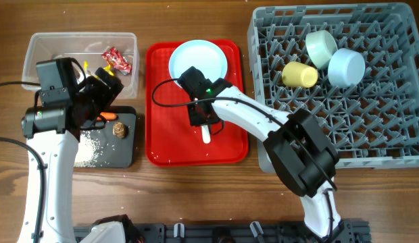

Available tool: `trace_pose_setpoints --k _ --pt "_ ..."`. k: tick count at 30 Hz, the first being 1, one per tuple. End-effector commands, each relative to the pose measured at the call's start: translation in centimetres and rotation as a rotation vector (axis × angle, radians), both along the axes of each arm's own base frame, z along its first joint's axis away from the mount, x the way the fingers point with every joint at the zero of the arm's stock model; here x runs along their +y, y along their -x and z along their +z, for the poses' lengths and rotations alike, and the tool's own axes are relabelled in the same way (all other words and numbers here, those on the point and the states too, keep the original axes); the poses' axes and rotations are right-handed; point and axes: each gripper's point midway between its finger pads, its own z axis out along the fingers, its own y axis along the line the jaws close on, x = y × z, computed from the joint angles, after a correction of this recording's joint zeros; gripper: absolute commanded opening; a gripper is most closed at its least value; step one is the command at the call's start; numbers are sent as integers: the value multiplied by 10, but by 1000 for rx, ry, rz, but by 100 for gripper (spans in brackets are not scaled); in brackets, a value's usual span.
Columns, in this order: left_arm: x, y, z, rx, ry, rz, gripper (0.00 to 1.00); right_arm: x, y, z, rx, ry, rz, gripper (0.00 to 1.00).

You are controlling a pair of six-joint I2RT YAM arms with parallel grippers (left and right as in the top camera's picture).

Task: Sort waste into correct bins and load items into the dishwasher rack
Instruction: 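Close the right gripper on the spoon handle and lift it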

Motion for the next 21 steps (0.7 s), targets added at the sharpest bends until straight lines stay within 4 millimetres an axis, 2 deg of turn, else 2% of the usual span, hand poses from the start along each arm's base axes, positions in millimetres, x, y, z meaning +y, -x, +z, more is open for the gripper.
trace_pose_setpoints --k 1,2,8,13,21 --pt "3 -2 8 -23 -1 15 100 3 6 -12 29 5 1 22" --pt "3 -2 8 -22 -1 15 100 3 6 -12 31 2 2 19" --pt "3 -2 8 -22 -1 15 100 3 6 -10 31 3 2 18" --pt "3 -2 8 -22 -1 15 100 3 6 -10 31 3 2 11" --pt "3 -2 8 -22 -1 15 100 8 0 1 13 -14 3 5"
